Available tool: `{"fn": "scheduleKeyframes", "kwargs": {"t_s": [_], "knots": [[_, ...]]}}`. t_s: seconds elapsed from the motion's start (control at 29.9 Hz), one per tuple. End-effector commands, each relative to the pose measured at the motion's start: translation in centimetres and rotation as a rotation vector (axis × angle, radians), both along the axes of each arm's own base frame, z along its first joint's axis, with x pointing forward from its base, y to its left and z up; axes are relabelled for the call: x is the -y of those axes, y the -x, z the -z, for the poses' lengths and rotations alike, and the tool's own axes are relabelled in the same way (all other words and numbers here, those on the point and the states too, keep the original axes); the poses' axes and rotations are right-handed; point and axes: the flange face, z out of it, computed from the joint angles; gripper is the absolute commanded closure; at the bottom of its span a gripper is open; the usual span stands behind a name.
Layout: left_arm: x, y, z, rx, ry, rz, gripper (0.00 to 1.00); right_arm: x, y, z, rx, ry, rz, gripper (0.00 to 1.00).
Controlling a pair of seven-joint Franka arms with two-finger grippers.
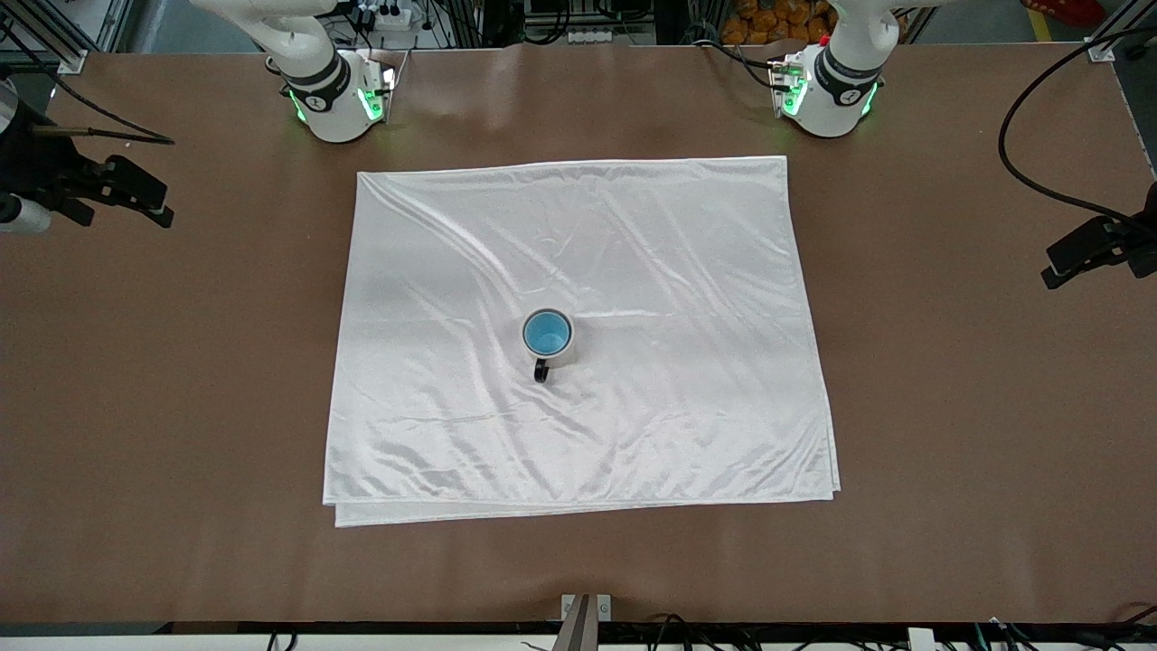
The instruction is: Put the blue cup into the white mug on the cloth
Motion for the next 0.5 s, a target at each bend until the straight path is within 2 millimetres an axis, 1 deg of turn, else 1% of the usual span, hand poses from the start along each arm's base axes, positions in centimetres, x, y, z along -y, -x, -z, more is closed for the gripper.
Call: {"fn": "scheduleKeyframes", "kwargs": {"t_s": [0.0, 0.23, 0.47], "knots": [[1.3, 0.1, 0.1, -0.001, 0.021, 0.039, 0.0, 0.0, 0.2, 0.2, -0.01, 0.013, 0.006, 0.0], [2.4, 0.2, 0.1, -0.003, 0.024, 0.061, 0.0, 0.1, 0.3, 0.1, -0.008, 0.011, 0.007, 0.0], [2.3, 0.2, 0.2, -0.006, 0.023, 0.074, 0.0, 0.2, 0.3, 0.4, -0.016, 0.012, 0.009, 0.0]]}}
